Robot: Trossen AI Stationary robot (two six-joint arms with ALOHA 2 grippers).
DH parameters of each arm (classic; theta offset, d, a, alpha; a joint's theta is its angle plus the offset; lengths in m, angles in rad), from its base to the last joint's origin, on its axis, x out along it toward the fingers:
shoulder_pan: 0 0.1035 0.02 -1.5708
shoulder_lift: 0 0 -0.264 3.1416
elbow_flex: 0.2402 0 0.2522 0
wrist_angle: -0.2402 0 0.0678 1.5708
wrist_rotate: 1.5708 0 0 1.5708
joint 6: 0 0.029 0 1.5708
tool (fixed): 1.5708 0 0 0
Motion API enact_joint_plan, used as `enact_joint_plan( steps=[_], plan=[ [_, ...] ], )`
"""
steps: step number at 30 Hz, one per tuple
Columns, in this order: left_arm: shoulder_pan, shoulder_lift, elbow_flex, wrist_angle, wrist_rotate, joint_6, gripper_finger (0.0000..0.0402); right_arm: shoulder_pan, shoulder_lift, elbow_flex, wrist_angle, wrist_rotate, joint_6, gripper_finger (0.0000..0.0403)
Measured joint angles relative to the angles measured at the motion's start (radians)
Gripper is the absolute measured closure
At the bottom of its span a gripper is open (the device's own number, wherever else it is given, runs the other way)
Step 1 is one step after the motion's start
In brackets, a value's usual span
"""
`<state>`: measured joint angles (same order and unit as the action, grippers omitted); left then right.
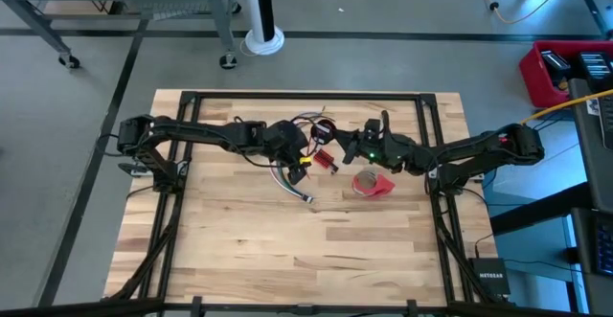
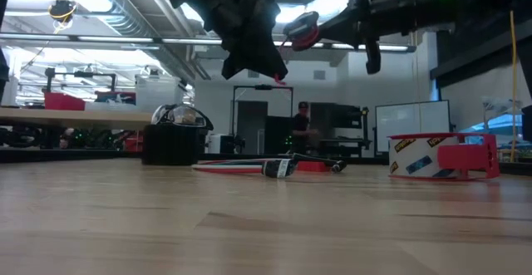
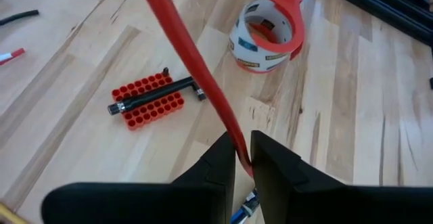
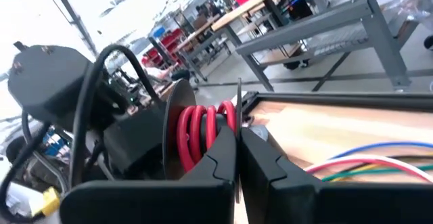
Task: Coil cords
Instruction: Coil the red wire onto the spool
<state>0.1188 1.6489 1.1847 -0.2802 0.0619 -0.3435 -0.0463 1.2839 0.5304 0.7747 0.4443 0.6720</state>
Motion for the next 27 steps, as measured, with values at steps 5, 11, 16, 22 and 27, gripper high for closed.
enact_joint_plan(
  steps=[5, 11, 16, 22, 27],
  plan=[
    [-0.004, 0.000, 0.000, 0.001, -0.007, 0.000, 0.0361, 0.000, 0.000, 0.000, 0.042, 0.024, -0.026, 0.0395],
    [-0.010, 0.000, 0.000, 0.000, -0.008, -0.013, 0.0361, 0.000, 0.000, 0.000, 0.054, 0.066, -0.027, 0.0395],
    [-0.010, 0.000, 0.000, 0.001, -0.009, -0.042, 0.0361, 0.000, 0.000, 0.000, 0.075, 0.105, -0.030, 0.0395],
    [-0.010, 0.000, 0.000, 0.000, -0.009, -0.042, 0.0363, 0.000, 0.000, 0.000, 0.096, 0.131, -0.053, 0.0395],
    [-0.010, 0.000, 0.000, 0.001, -0.024, -0.043, 0.0390, 0.000, 0.000, 0.000, 0.094, 0.181, -0.054, 0.0395]
  ],
)
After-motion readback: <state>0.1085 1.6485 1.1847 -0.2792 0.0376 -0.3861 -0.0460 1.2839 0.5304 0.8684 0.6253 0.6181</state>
